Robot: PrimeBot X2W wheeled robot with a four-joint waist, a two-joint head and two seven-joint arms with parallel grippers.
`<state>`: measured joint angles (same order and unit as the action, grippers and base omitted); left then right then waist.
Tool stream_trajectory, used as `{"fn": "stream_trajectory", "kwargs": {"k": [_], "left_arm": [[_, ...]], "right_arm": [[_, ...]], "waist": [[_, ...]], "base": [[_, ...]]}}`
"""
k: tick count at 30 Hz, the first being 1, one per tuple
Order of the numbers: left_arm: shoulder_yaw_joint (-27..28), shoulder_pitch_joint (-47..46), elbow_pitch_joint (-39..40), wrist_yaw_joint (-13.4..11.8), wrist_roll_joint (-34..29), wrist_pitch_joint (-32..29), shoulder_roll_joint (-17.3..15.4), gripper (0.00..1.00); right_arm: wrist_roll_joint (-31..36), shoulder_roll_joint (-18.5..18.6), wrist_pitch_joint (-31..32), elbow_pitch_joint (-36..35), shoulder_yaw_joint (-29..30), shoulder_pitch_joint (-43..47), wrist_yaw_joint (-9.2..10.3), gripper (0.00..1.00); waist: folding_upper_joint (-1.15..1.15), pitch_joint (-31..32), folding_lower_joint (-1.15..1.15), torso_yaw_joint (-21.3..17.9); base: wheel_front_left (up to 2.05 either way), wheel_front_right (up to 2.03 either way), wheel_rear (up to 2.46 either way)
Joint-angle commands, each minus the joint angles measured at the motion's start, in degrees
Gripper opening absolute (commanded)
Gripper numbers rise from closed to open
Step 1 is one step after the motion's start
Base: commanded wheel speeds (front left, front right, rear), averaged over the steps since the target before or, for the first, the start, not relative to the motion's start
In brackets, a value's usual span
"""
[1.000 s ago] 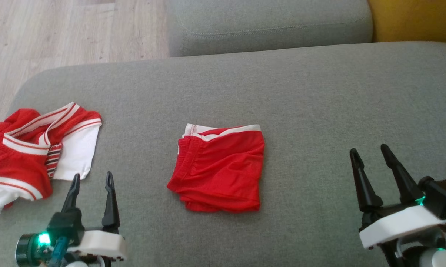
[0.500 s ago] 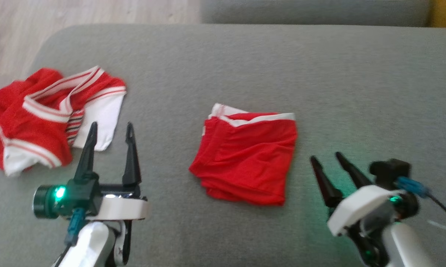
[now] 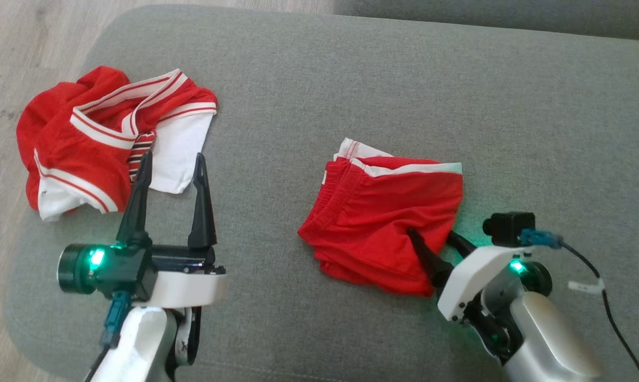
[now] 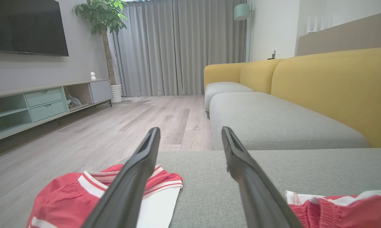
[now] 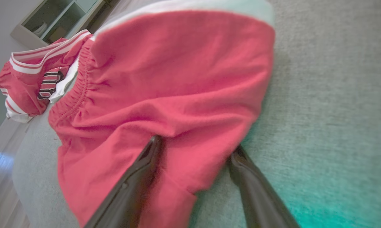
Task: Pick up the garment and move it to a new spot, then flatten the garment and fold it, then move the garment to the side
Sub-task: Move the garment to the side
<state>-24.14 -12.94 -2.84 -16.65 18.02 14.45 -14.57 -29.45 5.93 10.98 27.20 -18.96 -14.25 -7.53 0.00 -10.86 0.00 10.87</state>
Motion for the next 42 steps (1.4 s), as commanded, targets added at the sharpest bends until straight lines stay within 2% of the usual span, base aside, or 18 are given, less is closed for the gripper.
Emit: {"fn": "stream_trajectory", "kwargs": {"k": [1,2,3,9,15,24,29,35,42], "left_arm": [[2.8,-1.3,1.4,0.4,-0.6,0.5,-0.4,1.00],[3.2,-1.1,1.2,0.7,-0.8,0.5,-0.1,1.00],[3.6,-1.0,1.0,1.1,-1.1,0.5,0.3,1.00],[5.8,-0.1,0.1,3.0,-2.3,0.5,1.9,1.00],[7.5,0.5,-0.5,4.2,-3.6,0.5,3.0,1.00],[8.2,-1.0,-1.4,6.3,-5.1,0.5,3.9,1.00],[7.4,-3.7,-2.1,7.6,-6.3,0.5,4.0,1.00],[5.0,-9.1,-3.3,9.1,-8.1,0.5,4.7,1.00],[1.6,-16.1,-4.6,10.8,-10.2,0.4,6.4,1.00]], "right_arm": [[-1.0,-0.3,1.3,0.3,-2.2,-0.5,0.04,0.80],[-1.3,-0.1,1.5,0.7,-2.7,-0.9,0.04,0.07],[-1.3,0.3,1.3,1.0,-3.1,-1.3,0.04,0.00],[0.3,3.1,-2.0,0.9,-5.2,-3.0,0.04,0.00],[0.9,8.1,-3.7,0.0,-7.7,-3.6,0.04,0.00],[-0.3,20.2,-4.9,-0.9,-11.8,-6.9,0.04,0.00],[-1.2,25.9,-6.3,1.6,-12.5,-11.1,0.04,0.00],[-1.5,31.1,-8.5,7.7,-10.4,-18.5,0.04,0.00],[1.7,36.5,-9.9,19.9,-4.5,-27.4,0.04,0.00]], "waist": [[0.00,0.1,0.00,-0.1],[0.00,0.1,0.00,-0.1],[0.00,0.1,0.00,-0.3],[0.00,0.1,0.00,-2.6],[0.00,-0.2,0.00,-9.5],[0.00,-2.9,0.00,-22.3],[0.00,-5.9,0.00,-26.6],[0.00,-11.3,0.00,-27.5],[0.00,-17.6,0.00,-24.4]], "base": [[0.00,0.00,0.00],[0.00,0.00,0.00],[0.00,0.00,0.00],[0.00,0.00,0.00],[0.00,0.00,0.00],[0.00,0.00,0.00],[0.00,0.00,0.00],[0.00,0.00,0.00],[0.00,0.00,0.00]]}}
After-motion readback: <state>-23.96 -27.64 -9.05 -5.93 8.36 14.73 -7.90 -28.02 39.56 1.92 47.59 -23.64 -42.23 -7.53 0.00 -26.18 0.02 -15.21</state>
